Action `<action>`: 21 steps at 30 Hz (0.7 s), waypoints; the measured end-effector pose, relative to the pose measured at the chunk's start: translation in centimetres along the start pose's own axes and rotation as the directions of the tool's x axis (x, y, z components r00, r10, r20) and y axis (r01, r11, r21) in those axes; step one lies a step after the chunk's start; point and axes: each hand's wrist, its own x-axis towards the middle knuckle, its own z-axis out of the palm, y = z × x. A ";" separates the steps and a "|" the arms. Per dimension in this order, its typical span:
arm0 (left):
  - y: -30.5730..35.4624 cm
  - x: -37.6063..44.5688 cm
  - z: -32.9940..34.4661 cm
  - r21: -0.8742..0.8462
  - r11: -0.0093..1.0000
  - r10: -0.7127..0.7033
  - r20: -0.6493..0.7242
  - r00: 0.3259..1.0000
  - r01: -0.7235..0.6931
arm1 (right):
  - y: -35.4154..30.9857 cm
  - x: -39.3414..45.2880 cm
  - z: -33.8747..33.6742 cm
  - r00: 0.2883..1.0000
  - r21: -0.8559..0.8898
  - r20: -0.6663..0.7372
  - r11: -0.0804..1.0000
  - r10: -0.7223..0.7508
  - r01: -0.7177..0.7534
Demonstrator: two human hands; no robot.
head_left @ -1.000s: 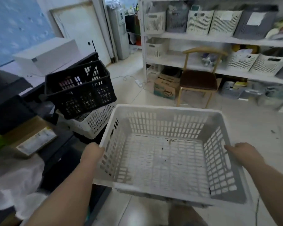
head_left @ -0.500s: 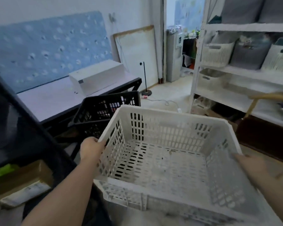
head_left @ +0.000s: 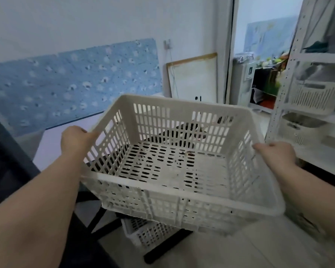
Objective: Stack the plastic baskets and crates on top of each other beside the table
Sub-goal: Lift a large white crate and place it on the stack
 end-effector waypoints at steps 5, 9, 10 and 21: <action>0.8 9.1 4.0 -0.017 0.999 -0.028 0.002 1.000 0.028 | -4.6 5.8 6.2 1.000 -0.015 -0.013 1.000 0.006 -0.006; 2.9 15.5 7.8 0.087 0.994 -0.084 0.142 0.986 0.072 | -7.3 10.2 10.5 0.998 -0.006 0.053 0.999 0.039 -0.039; 3.5 16.4 8.9 0.217 0.974 -0.114 0.252 0.961 0.059 | -8.1 11.2 11.6 0.995 -0.016 0.093 1.000 0.028 -0.027; 5.3 17.6 15.2 0.564 0.811 -0.295 0.169 0.940 0.153 | -9.6 21.0 17.8 0.915 0.197 0.404 0.979 -0.025 -0.060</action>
